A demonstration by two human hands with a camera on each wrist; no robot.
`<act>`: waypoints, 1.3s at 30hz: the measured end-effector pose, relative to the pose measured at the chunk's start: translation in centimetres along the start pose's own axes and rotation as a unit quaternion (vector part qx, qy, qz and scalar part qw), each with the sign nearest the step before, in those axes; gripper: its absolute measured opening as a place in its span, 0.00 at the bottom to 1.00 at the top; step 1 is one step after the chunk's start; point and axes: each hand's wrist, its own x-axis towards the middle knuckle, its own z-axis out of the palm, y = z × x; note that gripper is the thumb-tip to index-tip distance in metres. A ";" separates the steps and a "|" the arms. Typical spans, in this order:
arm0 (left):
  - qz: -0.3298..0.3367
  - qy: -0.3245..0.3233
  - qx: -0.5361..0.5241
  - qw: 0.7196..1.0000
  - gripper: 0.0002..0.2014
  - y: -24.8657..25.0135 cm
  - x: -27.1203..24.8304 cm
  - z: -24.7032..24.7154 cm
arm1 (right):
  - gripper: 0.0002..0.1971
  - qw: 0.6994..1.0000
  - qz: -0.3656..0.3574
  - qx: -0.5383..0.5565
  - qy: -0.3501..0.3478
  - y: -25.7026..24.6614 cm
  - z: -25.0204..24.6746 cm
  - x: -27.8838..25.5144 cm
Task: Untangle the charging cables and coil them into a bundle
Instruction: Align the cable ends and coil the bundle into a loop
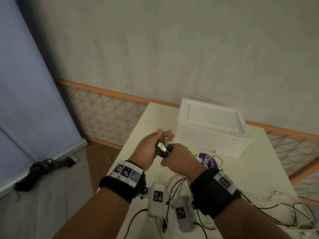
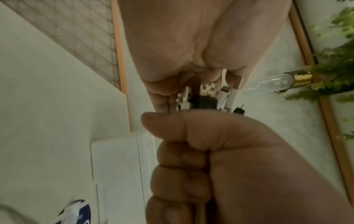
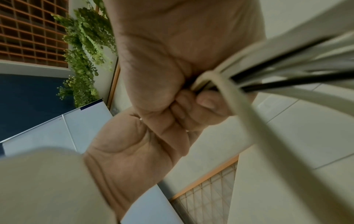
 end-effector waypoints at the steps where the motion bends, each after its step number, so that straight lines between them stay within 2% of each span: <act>1: 0.002 -0.004 0.003 1.000 0.19 -0.1 0.0 0.0 | 0.07 1.000 0.002 0.011 -0.007 0.0 0.0 0.1; 4: 0.016 -0.028 0.019 0.999 0.20 -0.5 -0.3 -0.2 | 0.07 0.999 0.020 0.035 -0.024 0.0 -0.1 0.1; 7: 0.041 -0.020 0.024 0.999 0.21 -0.6 -0.7 -0.1 | 0.09 0.998 0.028 0.052 -0.027 0.0 -0.3 -0.1; 12: 0.088 0.004 0.144 0.986 0.15 -0.7 -0.7 0.4 | 0.12 0.998 0.002 0.062 -0.015 -0.4 -0.1 -0.1; 16: 0.098 -0.010 0.195 0.976 0.19 -0.9 -0.5 0.3 | 0.08 0.999 -0.007 0.030 -0.006 -0.3 -0.2 0.1; 18: 0.084 -0.036 0.119 0.989 0.23 -1.1 -0.3 -0.4 | 0.07 0.997 0.011 0.070 -0.011 -0.2 -0.5 0.1; 19: 0.069 -0.042 0.040 0.996 0.24 -1.1 -0.2 -0.8 | 0.06 0.995 0.019 0.097 -0.016 -0.1 -0.8 0.1; 21: 0.055 -0.042 -0.078 0.995 0.21 -1.0 -0.2 -1.6 | 0.10 0.989 0.033 0.142 -0.026 0.2 -1.3 0.1; 23: 0.060 -0.047 -0.089 0.993 0.14 -1.1 -0.3 -2.0 | 0.12 0.983 0.042 0.172 -0.039 0.4 -1.6 0.1; 27: 0.088 -0.019 -0.062 0.994 0.06 -1.6 -1.0 -2.0 | 0.14 0.972 0.042 0.225 -0.057 0.8 -1.6 0.0; 30: 0.130 -0.024 -0.027 0.991 0.08 -1.9 -1.4 -2.1 | 0.13 0.968 0.040 0.244 -0.052 0.9 -1.5 0.2; 34: 0.141 -0.041 0.045 0.988 0.14 -2.0 -1.3 -1.9 | 0.09 0.964 0.030 0.260 -0.056 1.1 -1.2 0.2; 39: 0.162 -0.030 0.135 0.977 0.07 -2.2 -1.1 -2.0 | 0.09 0.966 0.019 0.254 -0.043 1.0 -1.1 0.0</act>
